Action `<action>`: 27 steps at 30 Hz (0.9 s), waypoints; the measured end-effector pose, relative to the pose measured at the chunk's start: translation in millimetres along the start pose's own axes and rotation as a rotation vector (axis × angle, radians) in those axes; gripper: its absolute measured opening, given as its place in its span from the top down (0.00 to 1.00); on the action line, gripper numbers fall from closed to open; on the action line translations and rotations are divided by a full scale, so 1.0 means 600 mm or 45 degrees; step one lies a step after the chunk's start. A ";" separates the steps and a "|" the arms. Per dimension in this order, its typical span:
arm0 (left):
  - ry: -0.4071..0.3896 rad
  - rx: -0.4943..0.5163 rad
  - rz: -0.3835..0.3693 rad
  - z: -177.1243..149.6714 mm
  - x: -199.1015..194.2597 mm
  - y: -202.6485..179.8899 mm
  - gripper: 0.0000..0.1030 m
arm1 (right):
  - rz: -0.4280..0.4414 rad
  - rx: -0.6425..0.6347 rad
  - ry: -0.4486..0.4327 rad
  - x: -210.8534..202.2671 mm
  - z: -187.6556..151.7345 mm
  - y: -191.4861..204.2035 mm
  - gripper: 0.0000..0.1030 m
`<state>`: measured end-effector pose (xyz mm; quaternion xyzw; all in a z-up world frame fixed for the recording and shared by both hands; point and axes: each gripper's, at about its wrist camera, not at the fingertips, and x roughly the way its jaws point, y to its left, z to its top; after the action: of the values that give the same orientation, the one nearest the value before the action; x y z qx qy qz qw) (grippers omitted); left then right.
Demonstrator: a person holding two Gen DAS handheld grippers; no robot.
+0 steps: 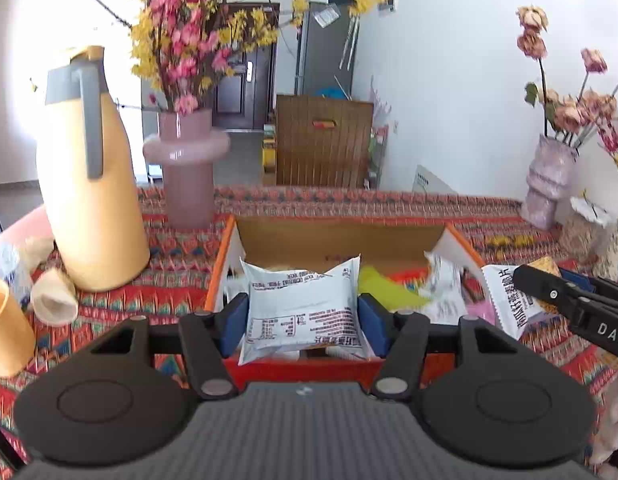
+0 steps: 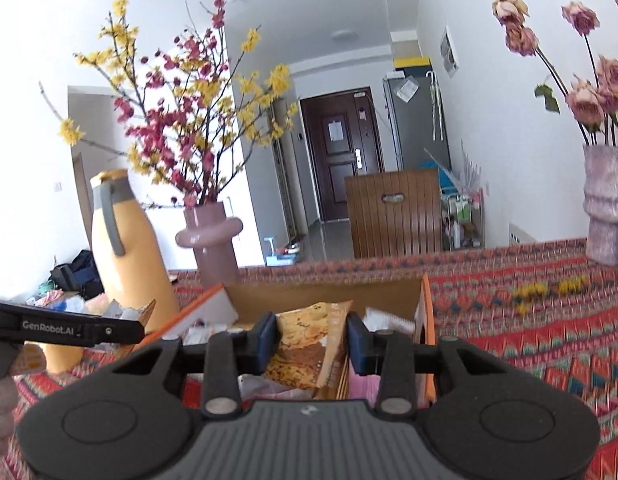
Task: Organize snacks
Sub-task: 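Carry both packets into the box and open both tools to release them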
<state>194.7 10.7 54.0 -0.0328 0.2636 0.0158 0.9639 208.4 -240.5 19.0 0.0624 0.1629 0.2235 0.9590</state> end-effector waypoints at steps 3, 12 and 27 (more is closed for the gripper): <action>-0.022 -0.004 0.011 0.021 0.015 -0.003 0.42 | -0.020 0.001 -0.010 0.025 0.021 -0.003 0.65; -0.055 -0.011 0.042 0.042 0.077 -0.008 0.42 | -0.098 0.051 -0.027 0.109 0.022 -0.016 0.65; -0.081 -0.051 0.020 0.015 0.134 0.012 0.40 | -0.145 0.009 0.053 0.156 -0.011 -0.015 0.65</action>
<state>268.1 19.5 20.6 -0.0497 0.2327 0.0295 0.9708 288.8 -206.2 -15.7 0.0517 0.1869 0.1694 0.9663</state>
